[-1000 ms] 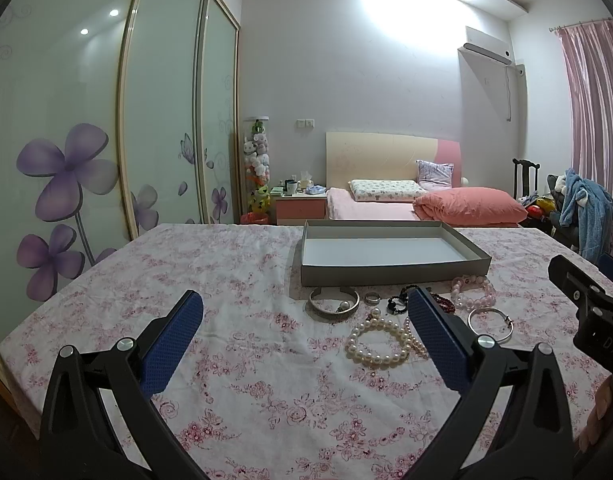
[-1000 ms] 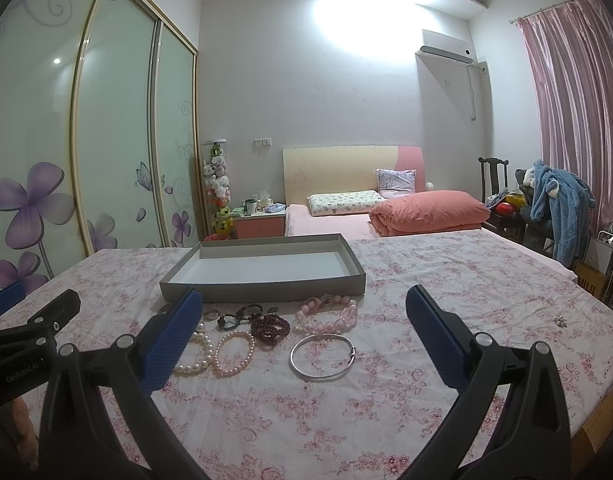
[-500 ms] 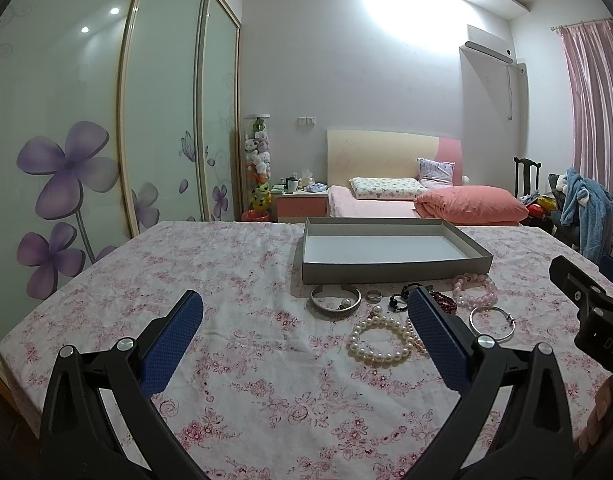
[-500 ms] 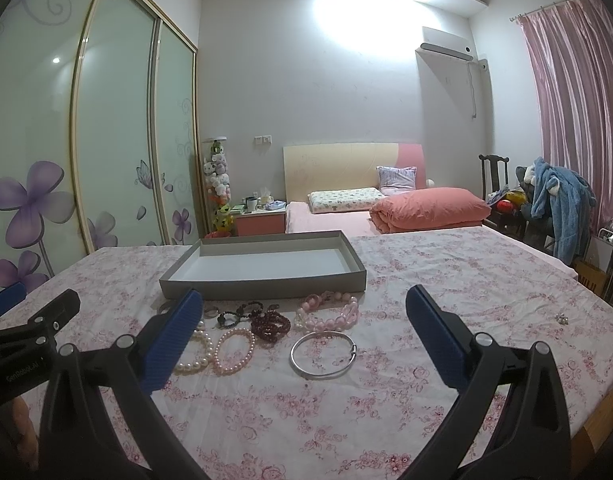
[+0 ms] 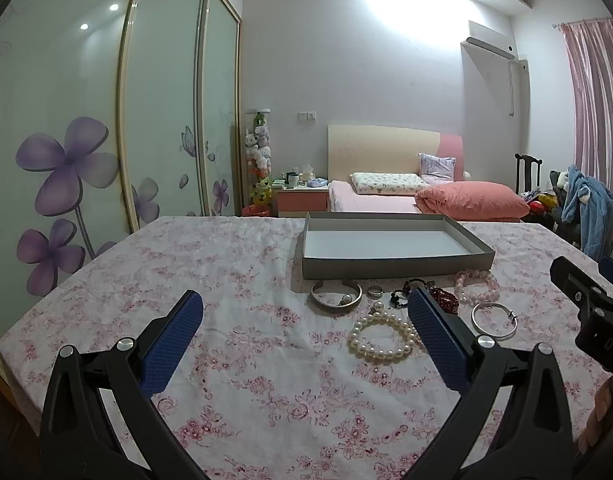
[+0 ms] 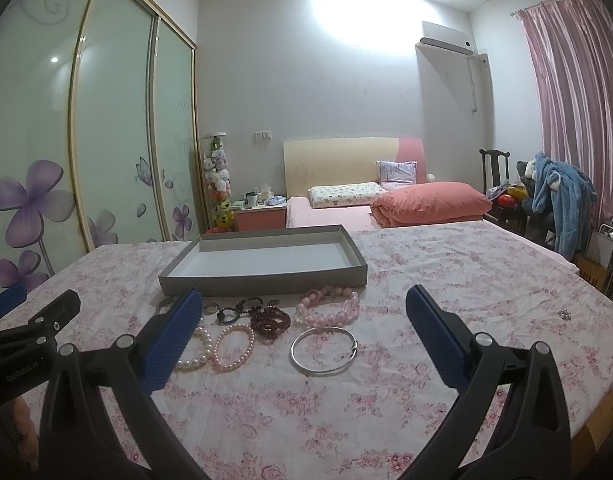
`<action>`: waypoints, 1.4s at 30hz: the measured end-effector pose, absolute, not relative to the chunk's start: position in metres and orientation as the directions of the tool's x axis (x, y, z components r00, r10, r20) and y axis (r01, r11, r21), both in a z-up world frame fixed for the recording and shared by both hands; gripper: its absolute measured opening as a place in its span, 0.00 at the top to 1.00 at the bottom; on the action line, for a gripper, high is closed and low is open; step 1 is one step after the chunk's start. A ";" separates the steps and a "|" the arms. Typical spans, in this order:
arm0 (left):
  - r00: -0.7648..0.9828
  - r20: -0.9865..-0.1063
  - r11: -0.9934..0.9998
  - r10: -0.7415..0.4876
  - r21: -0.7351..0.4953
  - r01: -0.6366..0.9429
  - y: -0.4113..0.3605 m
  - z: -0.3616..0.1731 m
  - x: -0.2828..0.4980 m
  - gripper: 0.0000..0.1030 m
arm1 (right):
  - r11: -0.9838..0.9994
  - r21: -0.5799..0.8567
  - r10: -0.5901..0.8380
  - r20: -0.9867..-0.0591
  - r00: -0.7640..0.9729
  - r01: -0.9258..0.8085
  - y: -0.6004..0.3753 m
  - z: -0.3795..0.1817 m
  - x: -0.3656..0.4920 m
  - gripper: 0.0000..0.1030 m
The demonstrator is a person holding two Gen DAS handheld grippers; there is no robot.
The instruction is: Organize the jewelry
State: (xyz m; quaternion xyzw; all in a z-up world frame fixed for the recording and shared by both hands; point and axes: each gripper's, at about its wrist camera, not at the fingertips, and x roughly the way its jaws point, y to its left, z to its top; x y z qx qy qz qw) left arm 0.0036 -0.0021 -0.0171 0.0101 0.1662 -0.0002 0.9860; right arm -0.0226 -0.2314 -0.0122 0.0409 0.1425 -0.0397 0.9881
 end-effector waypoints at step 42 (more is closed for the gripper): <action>0.632 -0.770 0.986 -0.092 0.019 0.166 -0.015 -0.064 0.119 0.02 | 1.000 -0.003 -0.020 -0.806 0.592 0.031 -0.257 -0.090 0.122 0.31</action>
